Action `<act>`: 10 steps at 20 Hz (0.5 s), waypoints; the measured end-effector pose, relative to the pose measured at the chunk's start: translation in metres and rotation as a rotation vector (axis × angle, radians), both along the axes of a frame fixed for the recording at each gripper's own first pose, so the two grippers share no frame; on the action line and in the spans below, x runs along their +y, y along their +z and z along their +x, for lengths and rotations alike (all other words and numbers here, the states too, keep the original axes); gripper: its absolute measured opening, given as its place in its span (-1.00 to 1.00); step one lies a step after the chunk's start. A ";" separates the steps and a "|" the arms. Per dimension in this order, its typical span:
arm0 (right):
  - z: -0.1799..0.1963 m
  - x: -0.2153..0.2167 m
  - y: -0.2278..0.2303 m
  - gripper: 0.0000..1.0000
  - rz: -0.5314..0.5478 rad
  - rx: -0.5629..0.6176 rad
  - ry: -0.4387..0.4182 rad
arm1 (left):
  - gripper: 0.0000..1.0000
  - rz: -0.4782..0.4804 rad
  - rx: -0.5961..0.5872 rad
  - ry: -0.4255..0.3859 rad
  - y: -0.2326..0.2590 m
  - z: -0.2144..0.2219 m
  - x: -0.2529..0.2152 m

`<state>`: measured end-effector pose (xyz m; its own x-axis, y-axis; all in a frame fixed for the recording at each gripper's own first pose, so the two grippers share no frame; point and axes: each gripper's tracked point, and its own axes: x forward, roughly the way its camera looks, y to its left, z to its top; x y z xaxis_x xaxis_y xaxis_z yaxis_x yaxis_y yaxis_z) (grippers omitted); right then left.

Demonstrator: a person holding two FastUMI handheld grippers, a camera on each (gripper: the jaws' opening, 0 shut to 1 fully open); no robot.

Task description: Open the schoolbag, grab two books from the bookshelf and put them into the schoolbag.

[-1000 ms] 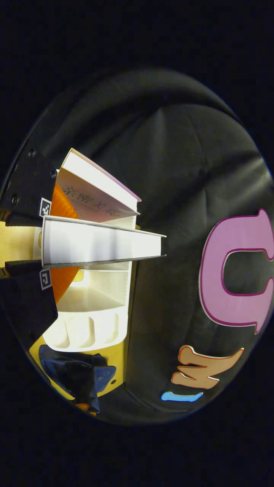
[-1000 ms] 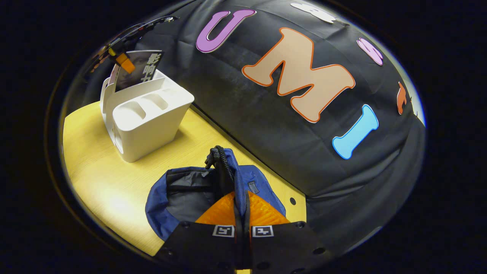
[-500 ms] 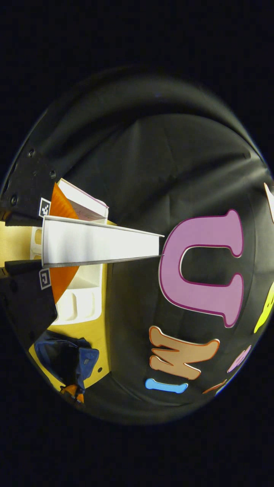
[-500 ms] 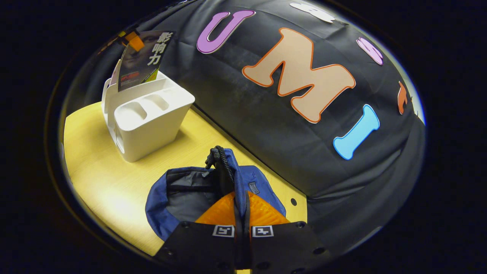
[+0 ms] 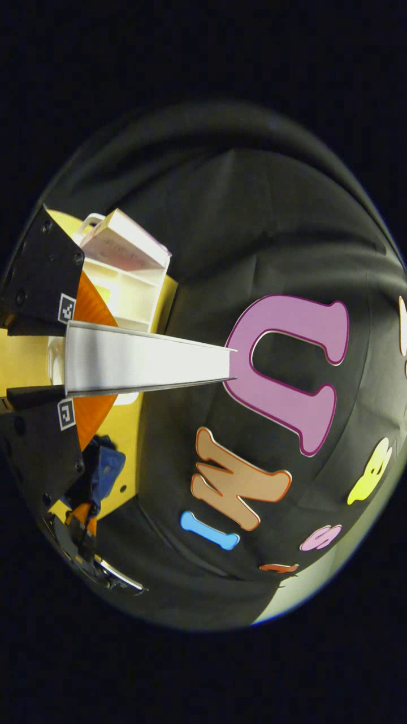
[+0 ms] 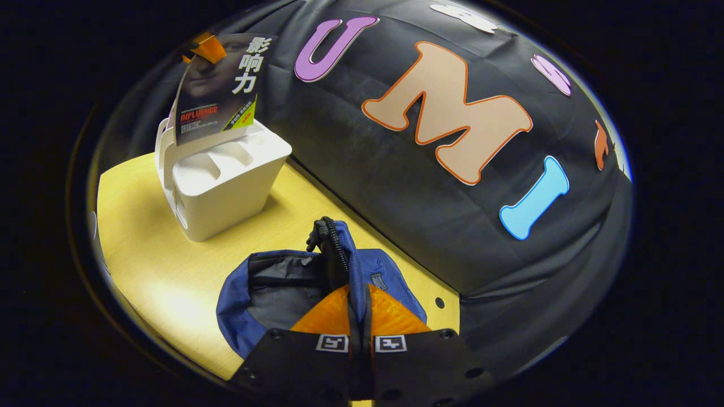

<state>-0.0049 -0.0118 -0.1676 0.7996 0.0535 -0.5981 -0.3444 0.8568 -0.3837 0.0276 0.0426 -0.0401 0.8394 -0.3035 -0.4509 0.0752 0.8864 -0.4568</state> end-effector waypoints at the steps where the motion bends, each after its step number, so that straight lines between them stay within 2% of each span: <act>1: 0.001 -0.001 0.001 -0.94 0.006 0.002 -0.001 | -0.37 -0.039 0.003 -0.013 0.002 -0.002 -0.011; 10: 0.007 -0.002 -0.001 -0.94 0.056 0.012 -0.005 | -0.39 -0.189 0.073 -0.125 -0.028 -0.027 -0.101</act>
<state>0.0017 -0.0136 -0.1686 0.7927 0.0832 -0.6040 -0.3445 0.8784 -0.3312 0.0009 -0.0587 -0.0676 0.7572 -0.4880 -0.4341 0.1403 0.7706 -0.6217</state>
